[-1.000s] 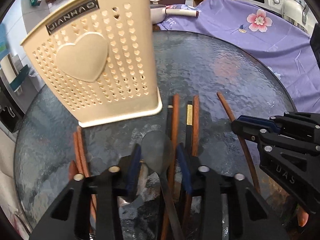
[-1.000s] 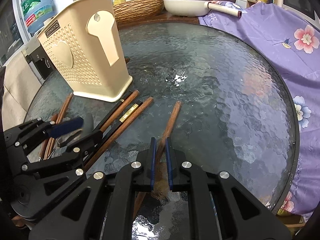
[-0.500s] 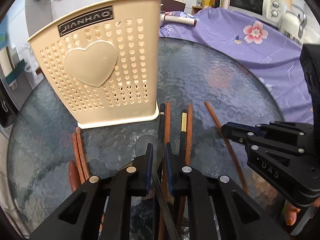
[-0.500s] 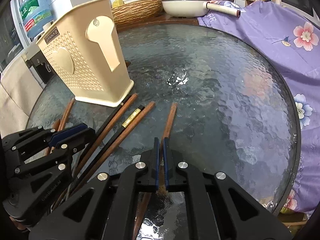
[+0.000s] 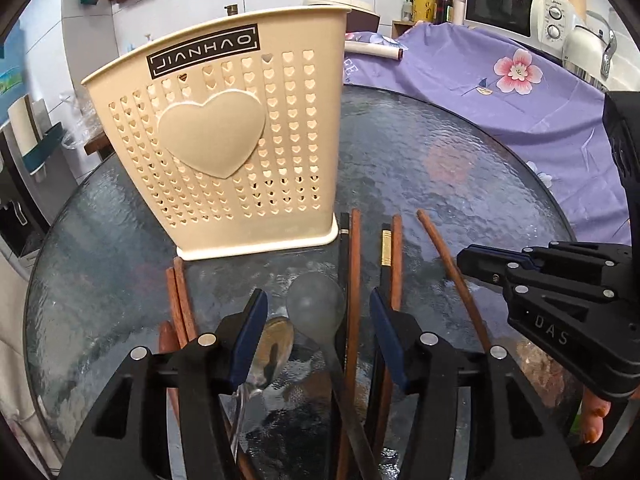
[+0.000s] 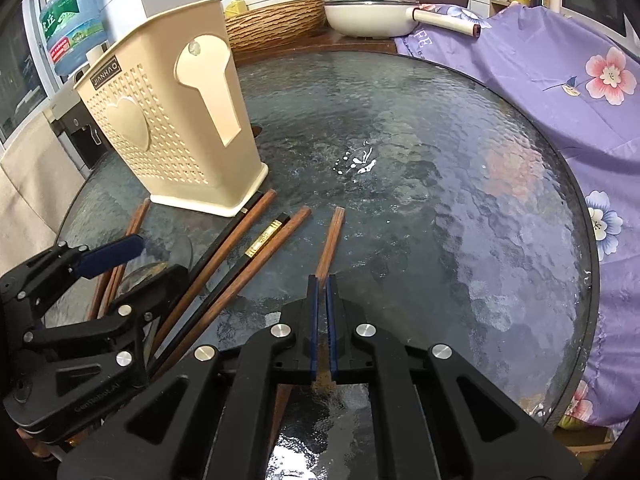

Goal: Organize utensils

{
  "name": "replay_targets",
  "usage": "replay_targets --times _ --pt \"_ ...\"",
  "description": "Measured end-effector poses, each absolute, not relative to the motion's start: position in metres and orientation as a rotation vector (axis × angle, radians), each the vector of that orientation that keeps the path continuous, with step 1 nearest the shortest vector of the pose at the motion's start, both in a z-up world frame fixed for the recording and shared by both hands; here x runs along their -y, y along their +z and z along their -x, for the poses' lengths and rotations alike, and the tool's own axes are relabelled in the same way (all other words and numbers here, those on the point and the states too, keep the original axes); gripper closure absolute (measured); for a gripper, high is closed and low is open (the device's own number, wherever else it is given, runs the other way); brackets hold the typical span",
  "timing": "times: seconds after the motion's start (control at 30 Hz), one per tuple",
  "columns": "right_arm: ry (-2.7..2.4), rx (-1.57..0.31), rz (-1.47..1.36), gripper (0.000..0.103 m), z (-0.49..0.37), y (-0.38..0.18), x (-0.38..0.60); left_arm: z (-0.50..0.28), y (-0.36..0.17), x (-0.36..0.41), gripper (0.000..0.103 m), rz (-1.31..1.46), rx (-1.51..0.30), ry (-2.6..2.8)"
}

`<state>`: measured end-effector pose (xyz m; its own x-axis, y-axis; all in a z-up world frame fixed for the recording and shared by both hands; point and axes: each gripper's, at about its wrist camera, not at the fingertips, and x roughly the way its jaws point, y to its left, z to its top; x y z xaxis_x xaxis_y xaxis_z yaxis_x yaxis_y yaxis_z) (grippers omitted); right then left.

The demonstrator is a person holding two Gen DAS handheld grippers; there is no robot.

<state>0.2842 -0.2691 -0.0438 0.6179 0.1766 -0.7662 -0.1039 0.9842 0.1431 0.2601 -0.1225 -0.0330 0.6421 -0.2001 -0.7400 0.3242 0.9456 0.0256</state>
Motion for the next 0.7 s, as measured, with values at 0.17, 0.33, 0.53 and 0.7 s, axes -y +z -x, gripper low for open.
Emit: replay_targets --times 0.17,0.33,0.53,0.7 --pt "0.152 -0.916 -0.069 0.086 -0.29 -0.045 0.264 -0.27 -0.037 0.118 0.051 -0.159 -0.859 -0.285" --pt "0.13 -0.893 -0.063 0.058 -0.292 -0.04 0.263 -0.272 -0.037 0.125 0.05 -0.188 -0.857 -0.288" --pt "0.133 -0.933 -0.031 0.068 -0.3 -0.045 0.257 -0.278 -0.042 0.124 0.053 -0.166 -0.88 -0.286" --pt "0.117 -0.952 -0.005 0.078 -0.311 -0.047 0.252 -0.28 -0.044 0.126 0.062 -0.163 -0.888 -0.304"
